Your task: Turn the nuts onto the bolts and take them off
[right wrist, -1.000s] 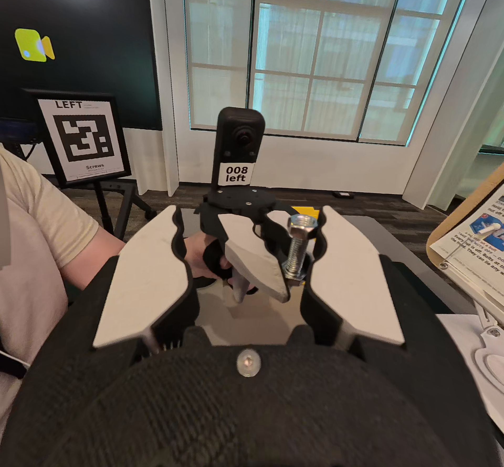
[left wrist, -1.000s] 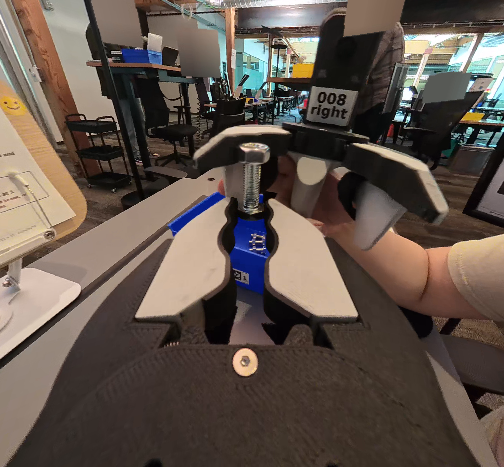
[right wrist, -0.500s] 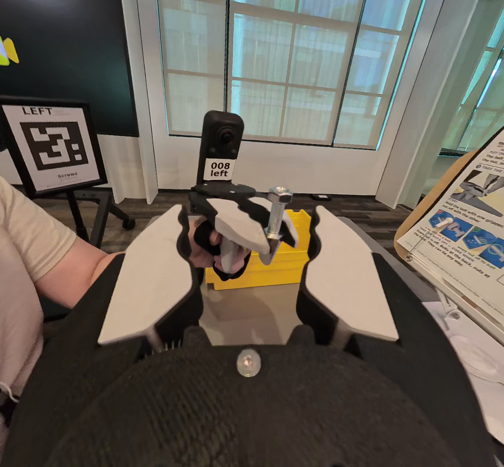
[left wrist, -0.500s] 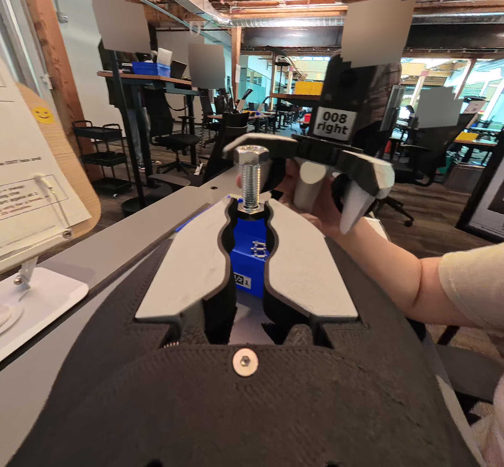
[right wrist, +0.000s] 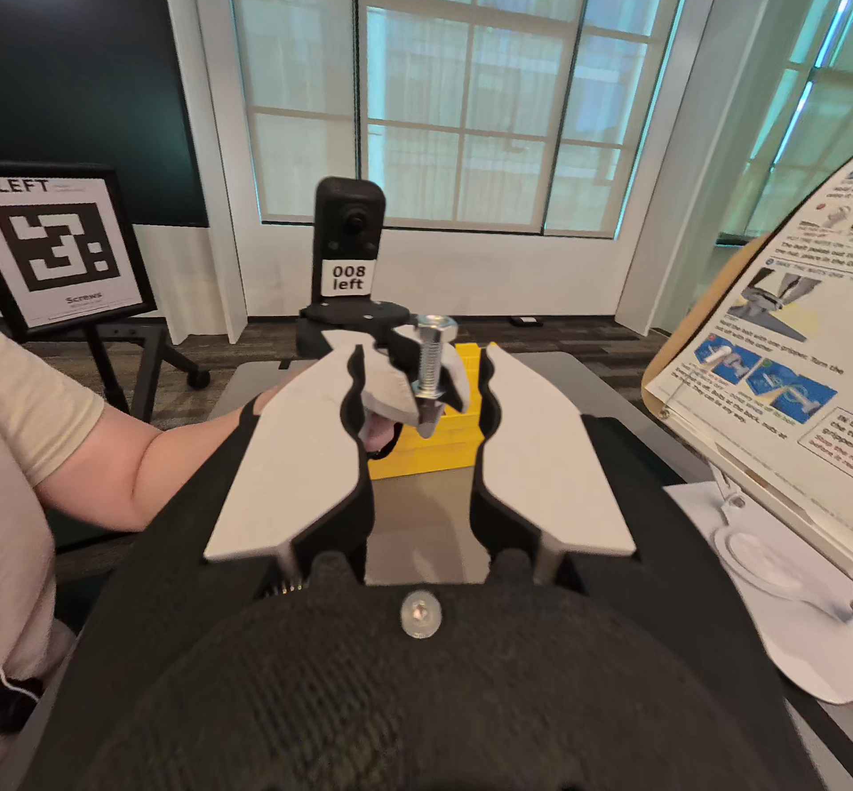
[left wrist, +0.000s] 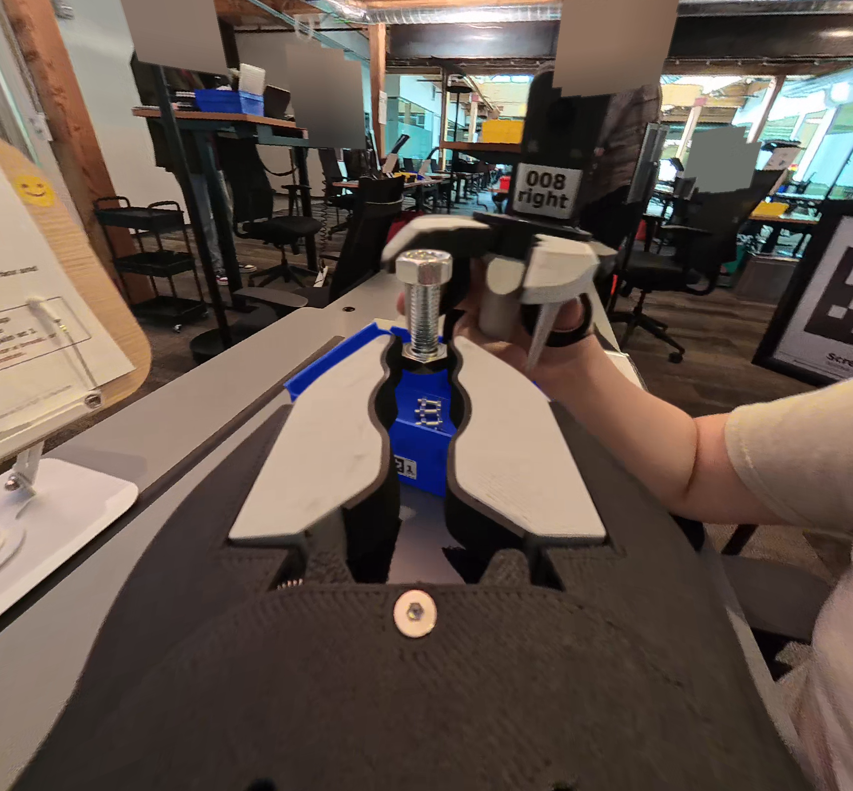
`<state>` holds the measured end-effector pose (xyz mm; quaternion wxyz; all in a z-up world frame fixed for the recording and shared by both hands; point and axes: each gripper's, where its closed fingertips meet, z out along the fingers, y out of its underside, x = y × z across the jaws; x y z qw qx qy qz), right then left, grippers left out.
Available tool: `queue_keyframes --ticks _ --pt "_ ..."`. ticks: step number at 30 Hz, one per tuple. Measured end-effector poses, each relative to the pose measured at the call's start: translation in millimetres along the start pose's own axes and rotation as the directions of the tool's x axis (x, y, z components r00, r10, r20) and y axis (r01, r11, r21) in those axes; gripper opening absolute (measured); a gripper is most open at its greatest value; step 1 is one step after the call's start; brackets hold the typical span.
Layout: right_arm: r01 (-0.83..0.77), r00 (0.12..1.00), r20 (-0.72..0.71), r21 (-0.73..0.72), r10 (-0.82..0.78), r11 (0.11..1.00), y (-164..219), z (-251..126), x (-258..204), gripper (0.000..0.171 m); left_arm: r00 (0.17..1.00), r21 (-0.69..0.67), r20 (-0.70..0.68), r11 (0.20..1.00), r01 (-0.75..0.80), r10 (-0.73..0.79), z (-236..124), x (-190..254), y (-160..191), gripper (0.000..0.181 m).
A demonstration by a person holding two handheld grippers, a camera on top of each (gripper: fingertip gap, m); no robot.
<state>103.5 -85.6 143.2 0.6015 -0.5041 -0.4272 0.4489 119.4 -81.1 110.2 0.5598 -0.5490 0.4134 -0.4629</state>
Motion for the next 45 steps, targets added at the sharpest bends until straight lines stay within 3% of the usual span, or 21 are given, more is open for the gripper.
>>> queue_keyframes --ticks 5,14,19,21,25,31,35,38,43,45 --pt "-0.028 0.999 -0.02 0.021 0.028 0.999 -1 -2 6 0.038 0.998 -0.054 -0.036 0.997 -0.047 0.045 8 13 8 0.018" --pt "0.0 1.0 0.027 -0.04 0.001 0.999 12 11 -8 0.041 0.995 -0.101 -0.006 0.99 -0.101 0.101 18 17 16 0.018" --pt "-0.033 0.997 0.068 -0.019 0.034 0.999 2 2 -11 0.047 0.996 -0.061 0.055 0.996 -0.062 0.065 6 1 7 0.018" --pt "-0.025 0.996 0.088 -0.005 0.025 1.0 -2 -5 -12 0.038 0.993 -0.031 0.105 0.999 -0.044 0.047 -5 -12 0 0.019" --pt "-0.044 0.998 0.034 0.021 0.043 0.999 -4 -6 -2 0.033 0.998 0.015 0.062 1.0 -0.02 0.019 -16 -10 -11 0.019" --pt "-0.09 0.995 0.055 0.021 0.089 0.996 5 6 -4 0.036 0.995 -0.089 -0.039 0.992 -0.093 0.09 9 20 9 0.018" --pt "-0.061 0.994 0.086 -0.075 0.068 0.995 19 14 -15 0.043 0.987 -0.163 -0.022 0.974 -0.158 0.157 19 21 25 0.018" --pt "0.017 0.997 0.07 -0.073 -0.012 0.997 16 10 -16 0.047 0.991 -0.136 -0.028 0.982 -0.134 0.131 18 22 21 0.018" --pt "-0.01 0.99 0.137 -0.052 0.017 0.999 5 -4 -21 0.047 0.995 -0.076 0.019 0.992 -0.098 0.099 3 9 4 0.019" --pt "-0.001 0.987 0.159 -0.006 0.002 1.0 -4 -9 -24 0.034 0.995 -0.052 0.068 0.996 -0.068 0.072 -6 -3 -2 0.018"
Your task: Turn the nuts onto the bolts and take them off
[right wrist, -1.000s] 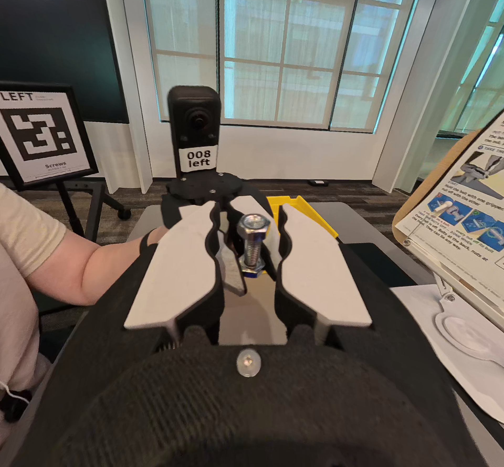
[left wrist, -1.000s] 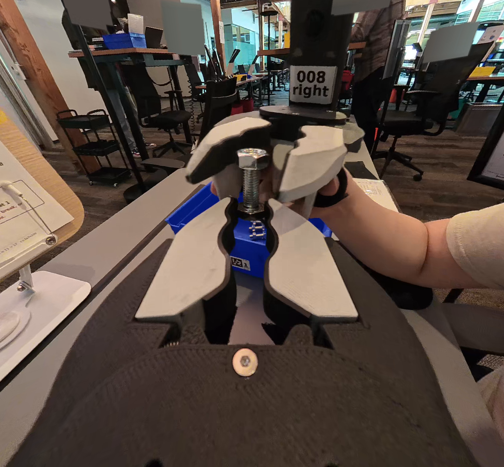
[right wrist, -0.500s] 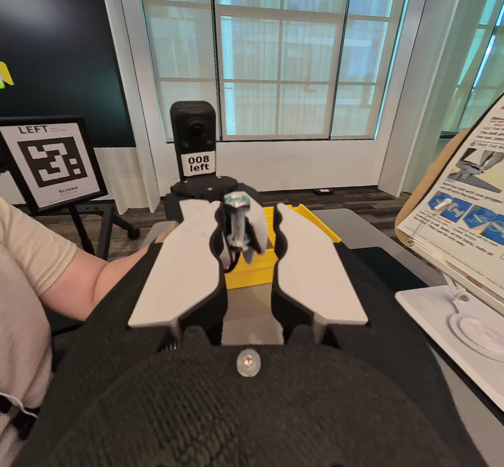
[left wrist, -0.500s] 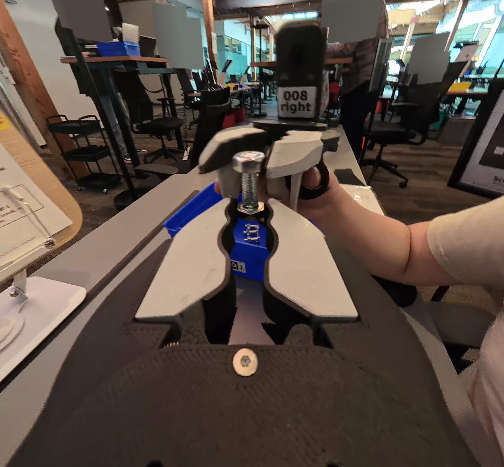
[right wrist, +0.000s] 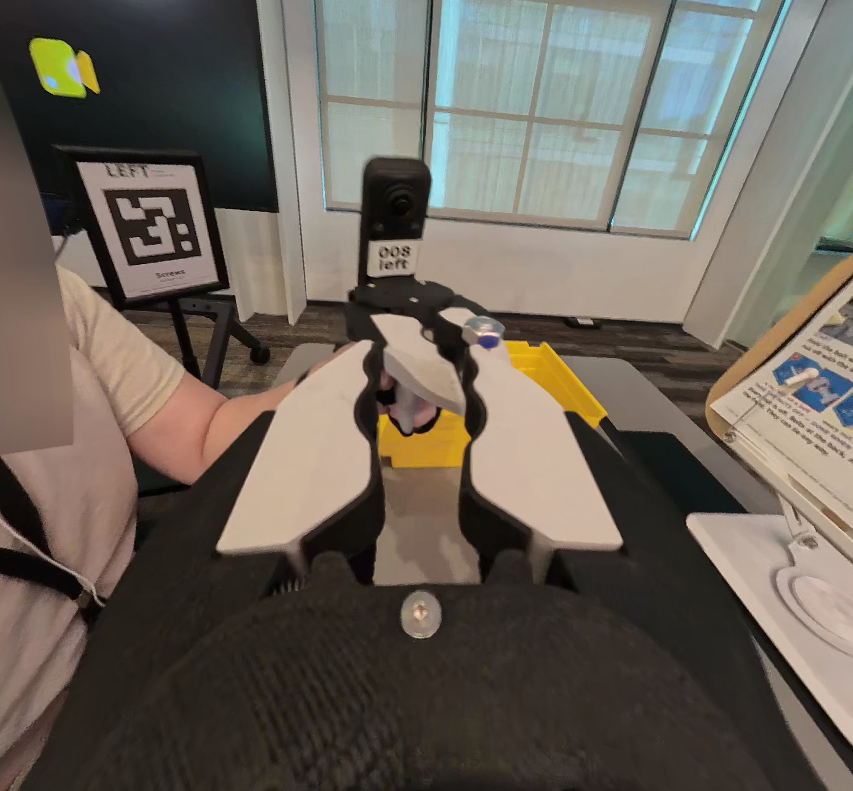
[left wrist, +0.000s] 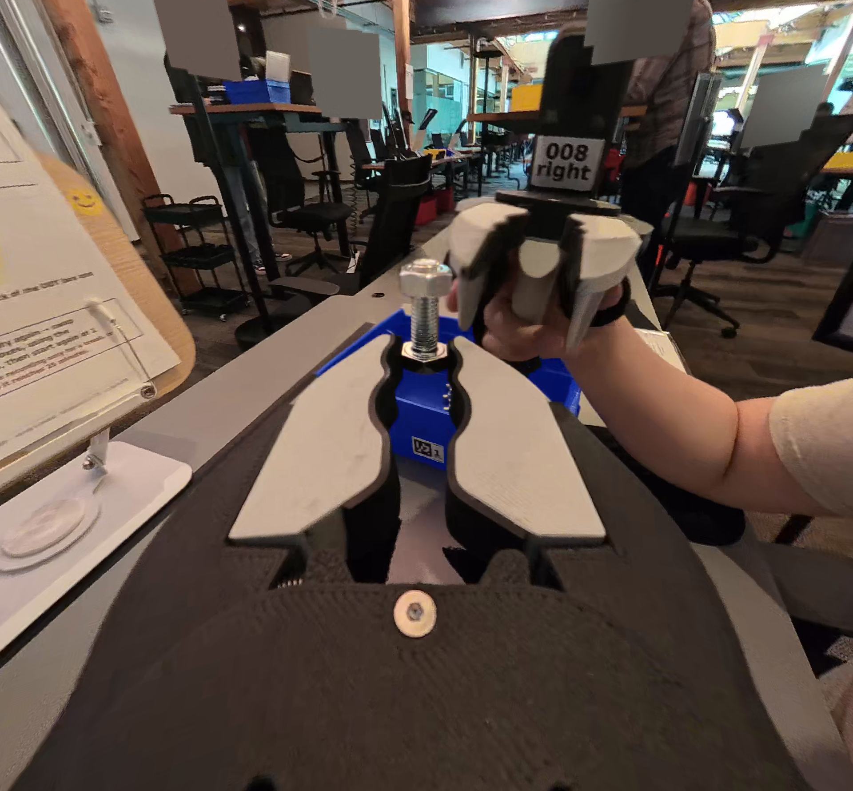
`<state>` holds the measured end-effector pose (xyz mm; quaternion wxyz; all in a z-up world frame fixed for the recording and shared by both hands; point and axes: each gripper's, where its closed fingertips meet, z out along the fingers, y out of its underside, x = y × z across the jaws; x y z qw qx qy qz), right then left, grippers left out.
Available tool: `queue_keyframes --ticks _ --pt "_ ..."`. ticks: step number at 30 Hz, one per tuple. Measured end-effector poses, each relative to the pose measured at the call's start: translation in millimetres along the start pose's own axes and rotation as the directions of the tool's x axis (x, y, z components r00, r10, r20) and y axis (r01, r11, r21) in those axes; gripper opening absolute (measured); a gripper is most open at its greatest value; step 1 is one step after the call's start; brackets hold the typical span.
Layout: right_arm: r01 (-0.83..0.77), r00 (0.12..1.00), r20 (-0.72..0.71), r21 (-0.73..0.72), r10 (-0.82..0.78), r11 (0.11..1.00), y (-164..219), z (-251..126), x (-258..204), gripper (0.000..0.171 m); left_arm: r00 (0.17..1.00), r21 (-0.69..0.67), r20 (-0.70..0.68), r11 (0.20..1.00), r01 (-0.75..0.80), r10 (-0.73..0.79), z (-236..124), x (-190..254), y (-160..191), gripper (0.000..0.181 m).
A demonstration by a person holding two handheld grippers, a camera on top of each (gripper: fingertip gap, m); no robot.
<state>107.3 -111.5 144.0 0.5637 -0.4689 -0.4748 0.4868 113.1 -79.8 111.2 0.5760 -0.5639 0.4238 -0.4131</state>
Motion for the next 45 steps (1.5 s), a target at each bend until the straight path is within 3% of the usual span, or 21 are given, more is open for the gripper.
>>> queue_keyframes --ticks 6,9,10,11,14,16,21,26,28,30,32,34,37,42,45 --pt "-0.041 0.995 -0.087 0.044 0.045 0.998 2 3 17 0.038 0.993 0.007 -0.118 1.0 0.025 -0.024 2 18 -1 0.018" --pt "-0.056 0.998 -0.003 0.016 0.056 0.998 5 8 4 0.042 0.998 -0.031 -0.065 0.999 -0.027 0.025 11 16 6 0.018" --pt "-0.045 0.999 -0.001 -0.008 0.045 0.999 7 8 2 0.055 0.998 -0.028 -0.054 0.999 -0.02 0.019 10 13 7 0.018" --pt "-0.024 0.999 -0.025 -0.033 0.023 0.999 8 6 4 0.054 0.999 -0.025 -0.045 1.0 0.005 -0.006 8 9 6 0.018" --pt "-0.019 0.994 0.106 -0.045 0.023 0.999 4 -3 -16 0.03 0.996 0.02 0.023 0.996 0.082 -0.083 -4 -13 1 0.018" --pt "-0.036 0.997 0.071 -0.017 0.037 0.999 0 -3 -10 0.016 0.993 0.037 0.004 0.992 0.121 -0.121 -10 -17 -2 0.018" --pt "-0.036 0.996 -0.087 0.018 0.037 0.999 5 4 17 0.049 0.988 0.024 -0.097 0.992 0.121 -0.118 -6 2 -3 0.018" --pt "-0.087 0.996 -0.008 0.006 0.087 0.996 13 18 4 0.057 0.994 -0.067 -0.1 0.997 0.046 -0.053 11 14 14 0.018" --pt "-0.053 0.997 -0.055 -0.046 0.051 0.998 16 15 8 0.066 0.997 -0.056 -0.056 0.997 0.057 -0.06 8 5 13 0.018" --pt "-0.039 0.999 -0.025 -0.067 0.038 0.997 15 7 4 0.05 0.996 -0.046 0.01 0.995 0.086 -0.086 1 -11 11 0.018" --pt "-0.079 0.997 0.018 0.002 0.079 0.997 3 3 0 0.029 0.995 -0.036 0.03 0.995 0.093 -0.092 -6 -19 10 0.018" --pt "-0.087 0.995 -0.037 0.058 0.089 0.995 -1 3 11 0.035 0.993 -0.011 -0.011 0.993 0.12 -0.121 -8 -15 5 0.018" --pt "-0.077 0.993 -0.09 0.032 0.08 0.996 11 12 20 0.053 0.988 -0.014 -0.087 0.992 0.125 -0.125 -1 2 3 0.018" --pt "-0.036 0.997 -0.068 -0.033 0.034 0.999 18 19 11 0.066 0.994 -0.032 -0.046 0.995 0.095 -0.097 2 -3 9 0.018" --pt "0.0 0.999 0.035 0.02 -0.001 1.0 3 7 -6 0.028 0.989 0.017 0.031 0.989 0.147 -0.148 -10 -23 3 0.018"
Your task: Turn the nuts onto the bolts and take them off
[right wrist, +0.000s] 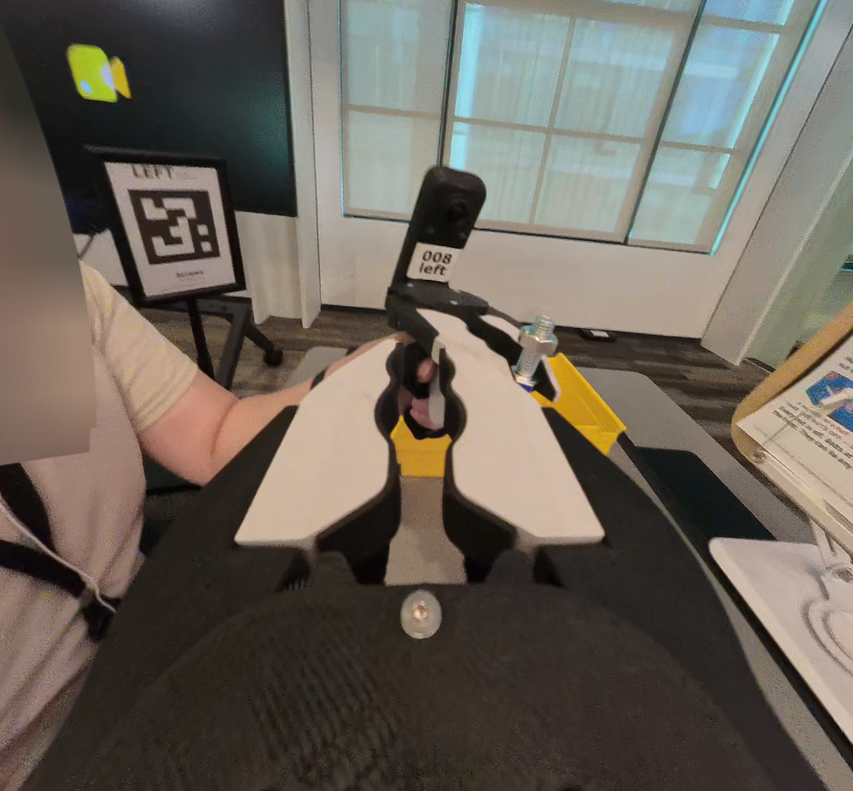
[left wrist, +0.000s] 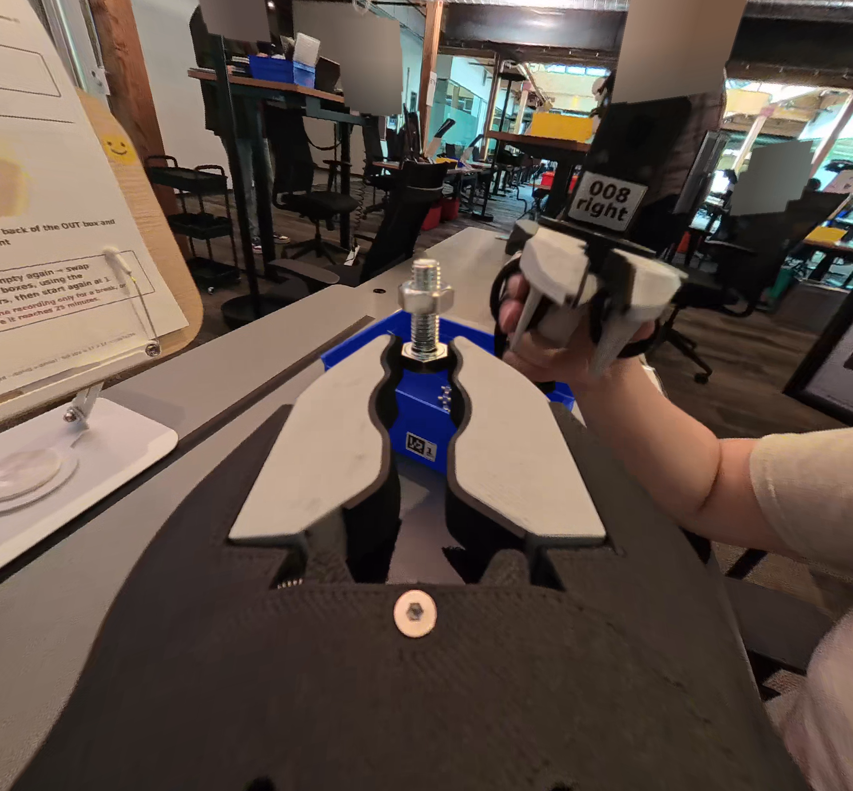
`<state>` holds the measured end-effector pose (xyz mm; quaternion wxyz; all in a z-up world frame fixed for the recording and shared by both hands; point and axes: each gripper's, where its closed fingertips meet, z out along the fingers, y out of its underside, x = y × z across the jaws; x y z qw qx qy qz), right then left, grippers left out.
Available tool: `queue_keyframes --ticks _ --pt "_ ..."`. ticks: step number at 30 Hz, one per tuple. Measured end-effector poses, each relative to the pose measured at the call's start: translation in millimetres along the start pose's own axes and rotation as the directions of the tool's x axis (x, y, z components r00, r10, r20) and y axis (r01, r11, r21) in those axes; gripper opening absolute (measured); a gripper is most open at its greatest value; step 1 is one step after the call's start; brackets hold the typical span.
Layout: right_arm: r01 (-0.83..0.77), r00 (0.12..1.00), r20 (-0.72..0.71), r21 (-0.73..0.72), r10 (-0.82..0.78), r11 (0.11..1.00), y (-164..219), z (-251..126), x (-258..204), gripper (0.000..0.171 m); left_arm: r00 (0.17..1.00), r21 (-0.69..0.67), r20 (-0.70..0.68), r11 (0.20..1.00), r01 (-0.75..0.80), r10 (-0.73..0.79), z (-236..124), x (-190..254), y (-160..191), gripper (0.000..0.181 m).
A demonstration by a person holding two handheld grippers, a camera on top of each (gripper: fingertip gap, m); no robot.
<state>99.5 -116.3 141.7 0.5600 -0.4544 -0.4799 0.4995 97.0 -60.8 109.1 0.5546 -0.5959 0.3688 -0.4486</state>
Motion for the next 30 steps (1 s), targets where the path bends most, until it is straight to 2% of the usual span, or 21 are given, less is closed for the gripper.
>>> queue_keyframes --ticks 1,5,10,14,17,21,24,27,30 --pt "-0.03 0.999 -0.021 0.032 0.03 0.999 -6 -3 4 0.015 1.0 0.003 -0.022 1.0 0.012 -0.012 -3 0 -1 0.018" --pt "-0.084 0.982 -0.171 0.014 0.085 0.996 8 -4 35 0.02 0.994 0.016 -0.101 0.999 0.031 -0.029 -2 14 -5 0.018" --pt "-0.141 0.982 -0.124 0.004 0.14 0.99 20 9 33 0.025 0.991 -0.046 -0.133 0.998 -0.034 0.027 9 29 7 0.018" --pt "-0.167 0.979 -0.112 0.023 0.169 0.986 19 8 35 0.017 0.986 -0.035 -0.167 0.999 -0.022 0.016 11 35 6 0.018" --pt "-0.177 0.976 -0.118 0.039 0.181 0.983 16 3 39 0.017 0.978 -0.018 -0.205 1.0 0.021 -0.024 11 41 3 0.033" --pt "-0.167 0.969 -0.181 0.02 0.167 0.986 8 -19 52 0.017 0.984 -0.034 -0.173 0.999 0.027 -0.032 8 34 3 0.04" --pt "-0.191 0.936 -0.327 -0.17 0.128 0.967 17 -64 69 0.017 0.99 -0.063 -0.136 0.998 0.029 -0.037 2 26 4 0.04" --pt "-0.367 0.808 -0.587 -0.429 0.055 0.826 64 -142 93 0.018 0.996 -0.088 -0.092 0.996 0.01 -0.018 -3 19 5 0.04" --pt "-0.689 0.598 -0.799 -0.47 0.066 0.552 130 -216 102 0.017 0.997 -0.104 -0.072 0.995 0.006 -0.013 -6 16 6 0.04"
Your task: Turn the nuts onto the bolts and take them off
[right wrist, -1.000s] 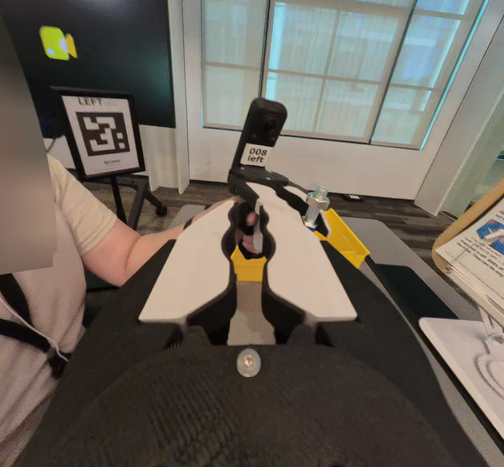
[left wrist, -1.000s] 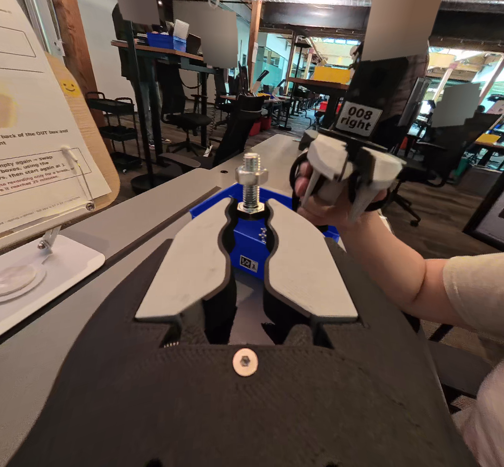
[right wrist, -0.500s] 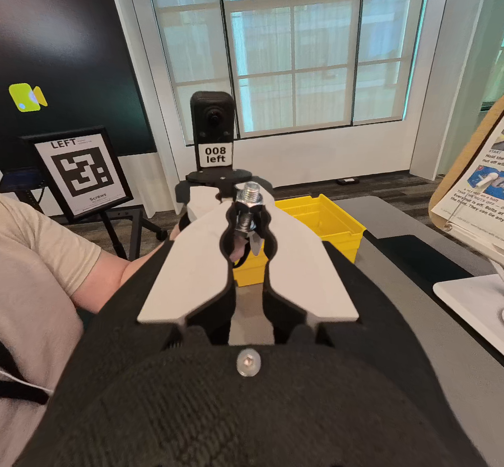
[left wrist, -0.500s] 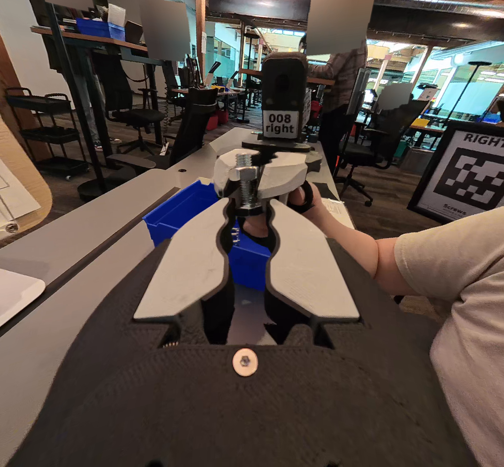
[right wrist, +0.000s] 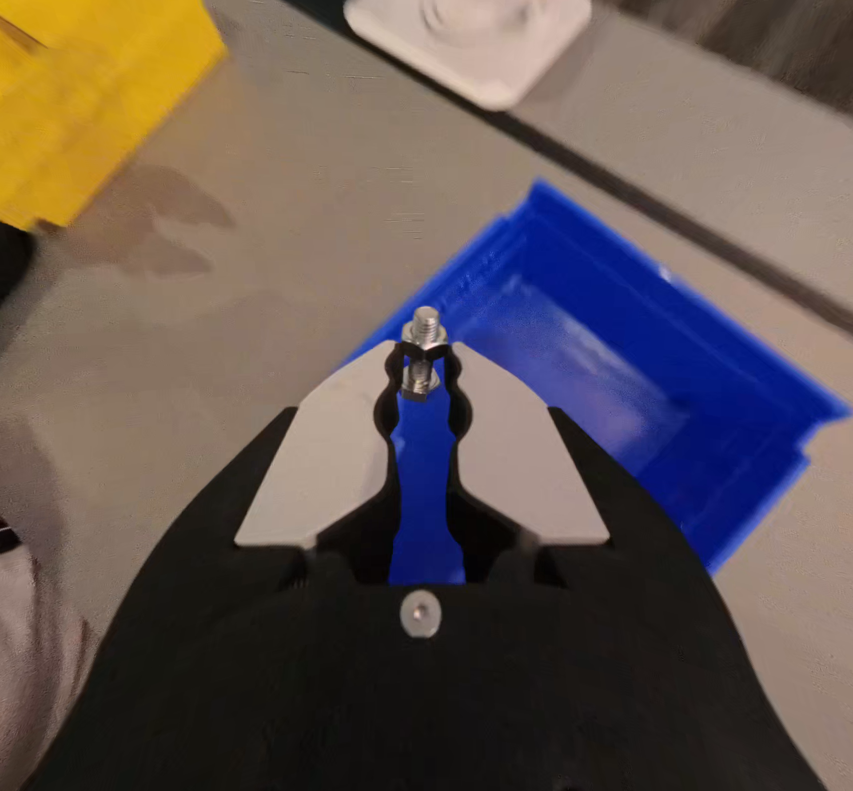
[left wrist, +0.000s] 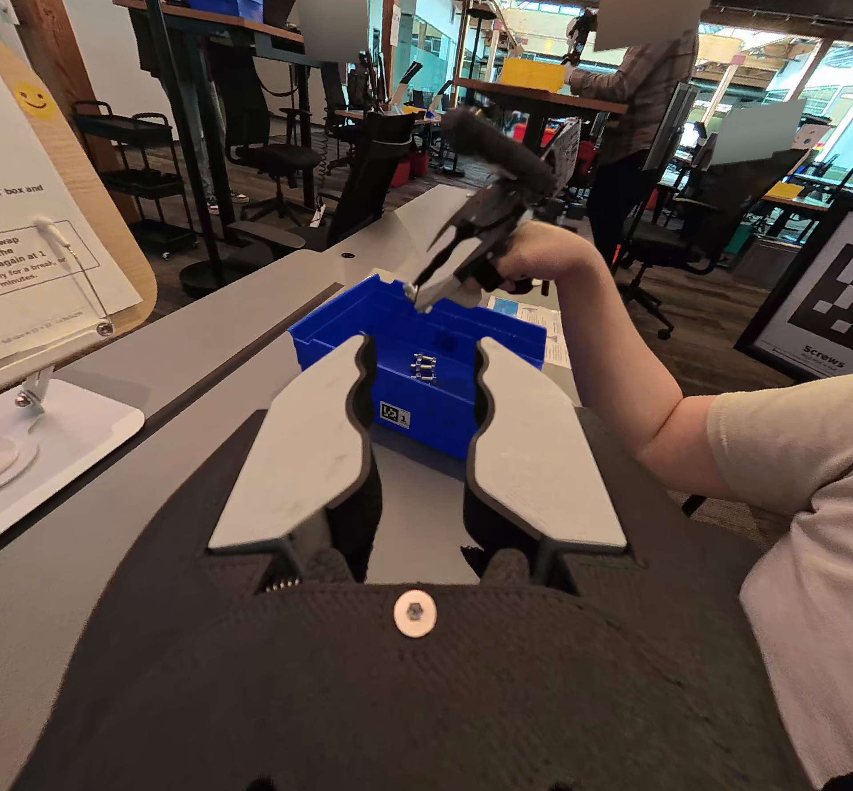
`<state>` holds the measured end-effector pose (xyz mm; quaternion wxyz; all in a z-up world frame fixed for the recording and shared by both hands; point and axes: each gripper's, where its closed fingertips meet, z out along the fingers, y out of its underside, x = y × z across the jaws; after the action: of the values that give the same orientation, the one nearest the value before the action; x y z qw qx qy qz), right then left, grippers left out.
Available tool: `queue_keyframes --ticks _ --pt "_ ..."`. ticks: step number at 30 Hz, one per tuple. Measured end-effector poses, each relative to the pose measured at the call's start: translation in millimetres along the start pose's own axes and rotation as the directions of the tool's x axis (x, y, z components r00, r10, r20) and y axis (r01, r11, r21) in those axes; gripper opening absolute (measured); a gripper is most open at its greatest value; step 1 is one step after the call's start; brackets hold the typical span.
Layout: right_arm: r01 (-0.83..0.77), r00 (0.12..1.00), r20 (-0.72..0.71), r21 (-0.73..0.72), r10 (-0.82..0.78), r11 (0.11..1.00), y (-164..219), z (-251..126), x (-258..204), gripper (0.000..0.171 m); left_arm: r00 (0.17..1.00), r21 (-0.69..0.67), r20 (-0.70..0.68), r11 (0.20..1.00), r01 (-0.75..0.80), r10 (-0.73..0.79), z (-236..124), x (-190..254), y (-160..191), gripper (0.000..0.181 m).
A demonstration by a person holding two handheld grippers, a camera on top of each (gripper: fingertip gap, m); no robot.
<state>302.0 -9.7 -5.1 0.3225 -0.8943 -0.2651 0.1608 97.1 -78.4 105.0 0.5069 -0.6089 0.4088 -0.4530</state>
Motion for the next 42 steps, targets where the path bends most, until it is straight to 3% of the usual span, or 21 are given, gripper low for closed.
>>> queue_keyframes --ticks 2,5,8,11,20,29,32,36,42 --pt "-0.098 0.995 -0.004 -0.239 0.1 0.966 45 24 17 0.018 0.999 -0.026 0.029 1.0 -0.012 0.013 0 -4 3 0.04" --pt "-0.171 0.981 0.001 -0.47 0.194 0.866 91 57 26 0.018 0.996 -0.07 0.079 0.997 -0.033 0.038 -1 -10 9 0.04" --pt "-0.176 0.972 0.016 -0.61 0.233 0.773 121 77 24 0.018 0.994 -0.098 0.099 0.995 -0.034 0.044 -1 -13 13 0.04" --pt "-0.182 0.974 -0.019 -0.661 0.226 0.728 133 85 30 0.018 0.994 -0.107 0.1 0.994 -0.03 0.041 -2 -13 14 0.041" --pt "-0.135 0.984 -0.005 -0.663 0.176 0.736 128 80 29 0.021 0.985 -0.15 0.163 0.988 -0.033 0.058 -5 -26 20 0.042" --pt "-0.107 0.994 -0.056 -0.375 0.092 0.921 75 23 34 0.028 0.914 -0.213 0.372 0.974 -0.083 0.16 -43 -51 11 0.046" --pt "-0.131 0.982 -0.163 -0.251 0.092 0.959 65 -10 51 0.034 0.828 -0.282 0.521 0.958 -0.06 0.205 -79 -71 11 0.048" --pt "-0.21 0.933 -0.33 -0.161 0.148 0.964 78 -48 84 0.044 0.648 -0.359 0.729 0.929 0.085 0.222 -150 -97 22 0.057" --pt "-0.397 0.873 -0.381 -0.192 0.305 0.897 125 -57 114 0.053 0.399 -0.28 0.912 0.86 0.426 0.1 -266 -120 71 0.07"
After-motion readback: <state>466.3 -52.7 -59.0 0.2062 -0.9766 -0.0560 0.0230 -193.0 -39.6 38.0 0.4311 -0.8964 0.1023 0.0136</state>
